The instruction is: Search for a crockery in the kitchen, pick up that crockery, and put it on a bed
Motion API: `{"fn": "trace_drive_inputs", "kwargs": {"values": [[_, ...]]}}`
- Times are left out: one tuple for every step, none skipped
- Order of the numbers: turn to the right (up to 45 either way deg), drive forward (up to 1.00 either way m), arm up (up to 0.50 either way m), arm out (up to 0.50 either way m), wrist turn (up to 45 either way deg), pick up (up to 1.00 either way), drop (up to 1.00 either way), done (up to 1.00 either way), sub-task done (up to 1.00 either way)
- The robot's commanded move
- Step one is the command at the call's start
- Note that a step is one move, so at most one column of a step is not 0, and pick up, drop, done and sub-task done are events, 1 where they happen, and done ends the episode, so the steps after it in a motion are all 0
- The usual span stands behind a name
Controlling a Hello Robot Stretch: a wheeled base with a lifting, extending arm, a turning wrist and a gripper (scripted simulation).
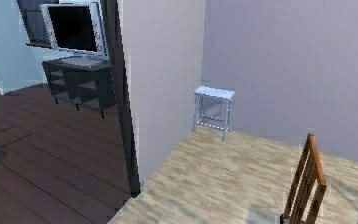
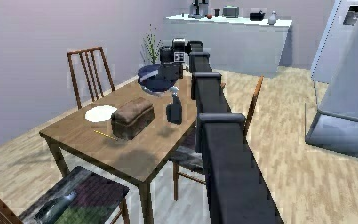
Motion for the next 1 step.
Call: {"fn": "trace_drive_inputs", "kwargs": {"values": [[0.0, 0.0, 0.0, 0.0, -45.0, 0.0, 0.0, 0.0, 0.0]]}}
